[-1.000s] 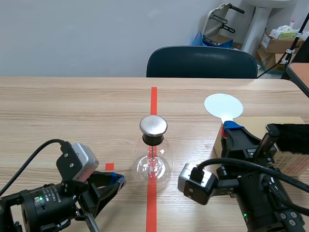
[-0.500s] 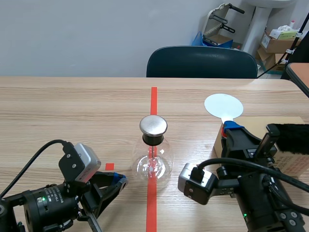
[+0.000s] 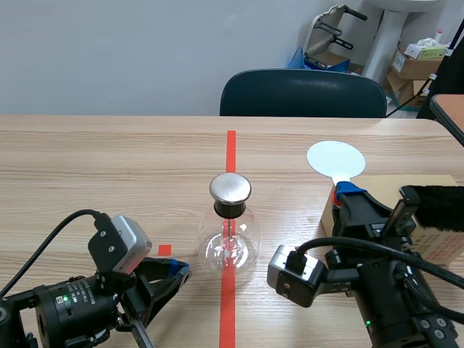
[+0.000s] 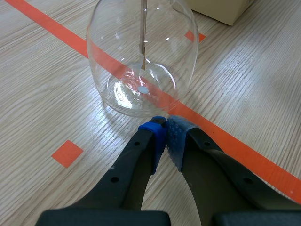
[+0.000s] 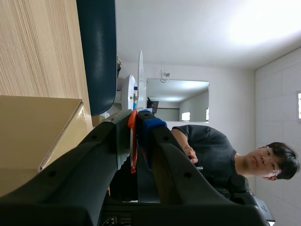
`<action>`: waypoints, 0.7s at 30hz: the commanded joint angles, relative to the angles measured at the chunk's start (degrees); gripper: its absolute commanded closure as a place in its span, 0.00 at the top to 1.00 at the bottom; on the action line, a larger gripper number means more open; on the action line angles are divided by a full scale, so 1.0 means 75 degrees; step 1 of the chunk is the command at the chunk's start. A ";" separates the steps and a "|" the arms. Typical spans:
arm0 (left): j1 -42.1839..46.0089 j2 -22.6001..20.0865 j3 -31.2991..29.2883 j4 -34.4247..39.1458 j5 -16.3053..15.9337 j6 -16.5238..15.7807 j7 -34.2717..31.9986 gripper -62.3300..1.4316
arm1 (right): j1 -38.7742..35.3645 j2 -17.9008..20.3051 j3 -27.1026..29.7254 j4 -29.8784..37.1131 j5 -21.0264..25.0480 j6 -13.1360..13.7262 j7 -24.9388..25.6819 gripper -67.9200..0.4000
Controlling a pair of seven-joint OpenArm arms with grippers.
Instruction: Do the electroscope experiment
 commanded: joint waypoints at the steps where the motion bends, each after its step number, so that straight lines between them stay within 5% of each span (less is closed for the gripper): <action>1: -0.0003 0.0038 -0.0015 0.0093 -0.0029 -0.0017 0.0067 0.09 | 0.0090 0.0003 0.0067 0.0128 0.0000 -0.0064 -0.0038 0.02; 21: -0.0009 0.0038 -0.0020 0.0093 -0.0026 -0.0017 0.0044 0.09 | 0.0090 0.0003 0.0067 0.0128 0.0000 -0.0064 -0.0061 0.02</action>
